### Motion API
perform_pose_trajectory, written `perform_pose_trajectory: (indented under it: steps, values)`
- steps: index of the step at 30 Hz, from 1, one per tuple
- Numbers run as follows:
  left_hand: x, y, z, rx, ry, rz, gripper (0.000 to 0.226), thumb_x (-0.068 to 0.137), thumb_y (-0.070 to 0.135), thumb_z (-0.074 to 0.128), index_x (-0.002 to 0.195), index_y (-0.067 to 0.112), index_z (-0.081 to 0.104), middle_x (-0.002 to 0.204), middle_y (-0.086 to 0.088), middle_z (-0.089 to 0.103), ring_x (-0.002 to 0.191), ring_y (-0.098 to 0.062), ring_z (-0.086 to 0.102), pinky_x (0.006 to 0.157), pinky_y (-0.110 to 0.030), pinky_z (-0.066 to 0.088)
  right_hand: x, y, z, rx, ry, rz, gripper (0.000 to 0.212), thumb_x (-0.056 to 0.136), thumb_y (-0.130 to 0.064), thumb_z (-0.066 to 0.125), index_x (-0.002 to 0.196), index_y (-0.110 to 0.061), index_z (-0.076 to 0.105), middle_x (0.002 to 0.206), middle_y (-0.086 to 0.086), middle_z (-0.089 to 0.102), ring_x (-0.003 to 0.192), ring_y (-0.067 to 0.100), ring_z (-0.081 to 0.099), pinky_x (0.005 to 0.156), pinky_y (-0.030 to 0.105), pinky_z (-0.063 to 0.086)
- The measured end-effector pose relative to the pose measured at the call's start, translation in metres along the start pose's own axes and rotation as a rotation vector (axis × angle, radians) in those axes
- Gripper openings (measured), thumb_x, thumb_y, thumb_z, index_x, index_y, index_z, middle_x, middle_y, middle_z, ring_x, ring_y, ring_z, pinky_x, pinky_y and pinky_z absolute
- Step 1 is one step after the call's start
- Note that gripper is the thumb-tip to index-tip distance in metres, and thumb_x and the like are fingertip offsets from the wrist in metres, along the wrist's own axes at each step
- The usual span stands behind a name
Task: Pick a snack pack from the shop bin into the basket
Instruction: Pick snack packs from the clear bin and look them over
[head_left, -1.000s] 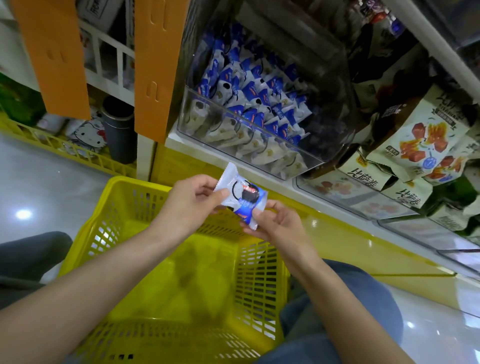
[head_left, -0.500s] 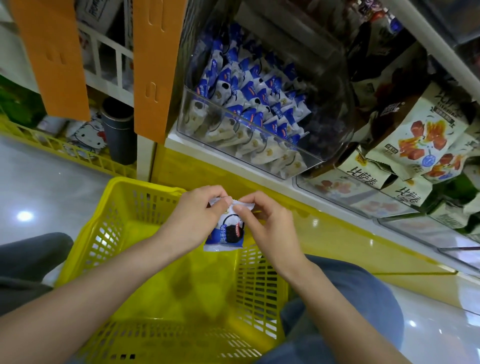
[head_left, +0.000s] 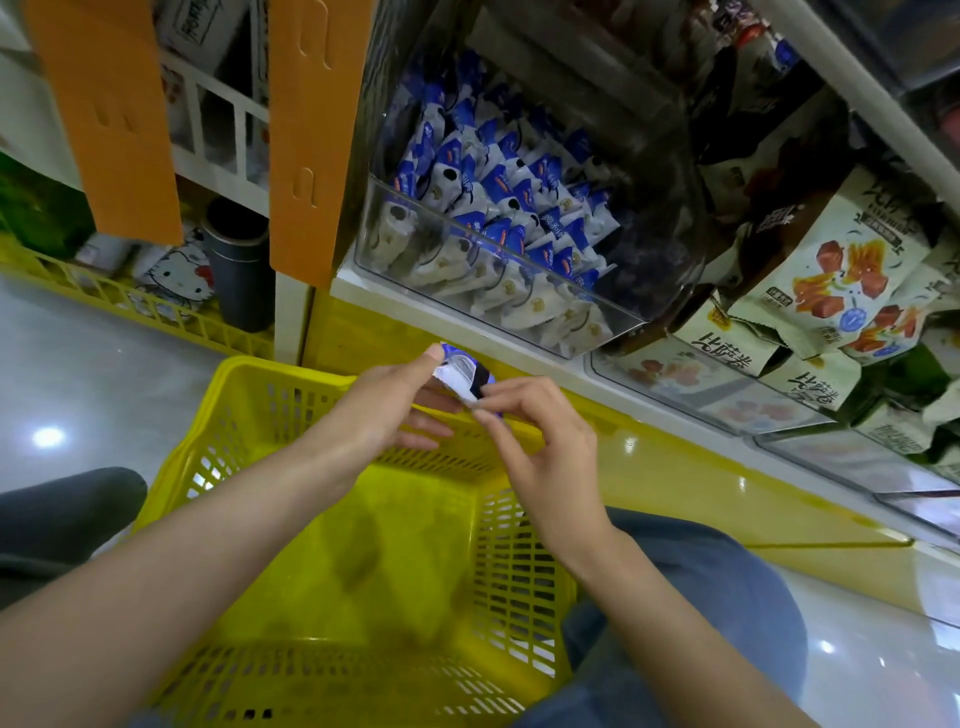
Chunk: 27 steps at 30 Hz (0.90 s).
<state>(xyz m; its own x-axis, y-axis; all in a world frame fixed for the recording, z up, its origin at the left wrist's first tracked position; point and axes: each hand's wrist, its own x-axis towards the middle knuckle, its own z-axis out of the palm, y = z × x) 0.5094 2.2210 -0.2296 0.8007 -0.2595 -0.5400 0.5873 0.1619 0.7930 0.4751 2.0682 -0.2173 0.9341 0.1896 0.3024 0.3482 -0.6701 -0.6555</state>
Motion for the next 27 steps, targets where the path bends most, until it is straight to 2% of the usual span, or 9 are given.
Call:
perform_pose_trajectory:
  steps: [3,6,8,10,15,17,20,25,27]
  values:
    - [-0.002,-0.003,-0.002,-0.074,-0.066,0.035,0.037,0.091,0.039,0.050,0.103,0.009,0.067,0.096,-0.009,0.072,0.085,-0.019,0.067,0.069,-0.024,0.056,-0.006,0.003,0.000,-0.164,-0.068,-0.154,0.005,0.083,-0.010,0.066,0.085,-0.006,0.069,0.095,0.005,0.064,0.095,0.013,0.055,0.086,0.019,0.043]
    - [-0.004,-0.006,0.001,-0.026,-0.052,0.134,0.019,0.090,0.021,0.056,0.102,0.011,0.067,0.091,-0.004,0.072,0.079,-0.011,0.066,0.065,-0.017,0.053,-0.009,0.002,-0.002,-0.221,-0.108,-0.233,0.012,0.085,-0.016,0.062,0.089,-0.007,0.069,0.097,0.005,0.064,0.097,0.013,0.053,0.087,0.016,0.041]
    - [-0.004,-0.007,0.002,-0.006,-0.027,0.180,0.016,0.091,0.014,0.055,0.103,0.015,0.065,0.093,-0.002,0.072,0.077,-0.008,0.066,0.065,-0.015,0.049,-0.010,-0.002,-0.001,-0.147,-0.063,-0.126,0.015,0.087,-0.021,0.060,0.098,-0.011,0.065,0.098,-0.001,0.060,0.096,0.007,0.051,0.087,0.013,0.040]
    - [-0.003,-0.007,0.002,-0.004,-0.024,0.206,0.018,0.093,0.016,0.052,0.106,0.019,0.064,0.098,0.001,0.072,0.083,-0.008,0.065,0.068,-0.016,0.047,-0.009,-0.006,0.000,0.031,0.039,0.121,0.017,0.089,-0.022,0.059,0.105,-0.018,0.055,0.096,-0.006,0.056,0.090,0.002,0.053,0.081,0.013,0.043]
    - [-0.003,-0.007,0.003,0.024,-0.126,0.256,0.022,0.092,0.012,0.053,0.112,0.014,0.062,0.103,-0.002,0.072,0.088,-0.010,0.067,0.076,-0.019,0.052,0.000,-0.010,0.004,0.544,0.012,0.664,0.029,0.093,-0.018,0.050,0.121,-0.010,0.049,0.109,0.008,0.064,0.089,0.010,0.062,0.072,0.019,0.052]
    - [-0.002,-0.012,0.003,0.233,-0.007,0.384,0.031,0.088,0.011,0.060,0.118,0.014,0.056,0.108,0.002,0.066,0.093,-0.011,0.063,0.085,-0.021,0.050,0.004,-0.013,0.003,0.655,0.015,0.733,0.027,0.093,-0.012,0.051,0.118,-0.004,0.054,0.110,0.015,0.066,0.086,0.014,0.065,0.070,0.021,0.055]
    - [-0.003,-0.019,0.004,0.587,0.189,0.657,0.055,0.077,0.017,0.072,0.125,0.020,0.046,0.112,0.013,0.048,0.096,0.000,0.047,0.081,-0.005,0.036,0.008,-0.014,0.002,0.724,0.076,0.784,0.022,0.092,-0.006,0.052,0.112,0.002,0.054,0.106,0.024,0.063,0.086,0.023,0.062,0.066,0.024,0.056]
    - [-0.002,-0.018,-0.001,0.665,0.144,0.736,0.042,0.075,0.016,0.074,0.113,0.019,0.055,0.099,0.023,0.045,0.092,0.023,0.041,0.077,0.002,0.031,0.007,-0.015,0.004,0.762,-0.006,0.786,0.031,0.091,-0.017,0.055,0.116,0.001,0.050,0.101,0.015,0.069,0.088,0.022,0.067,0.071,0.028,0.057]
    - [-0.001,-0.017,-0.002,0.666,0.098,0.731,0.041,0.076,0.013,0.073,0.114,0.020,0.057,0.100,0.020,0.049,0.092,0.020,0.044,0.077,0.001,0.031,0.007,-0.016,0.004,0.749,-0.012,0.793,0.031,0.090,-0.014,0.057,0.117,0.000,0.051,0.105,0.018,0.068,0.086,0.021,0.068,0.070,0.029,0.058]
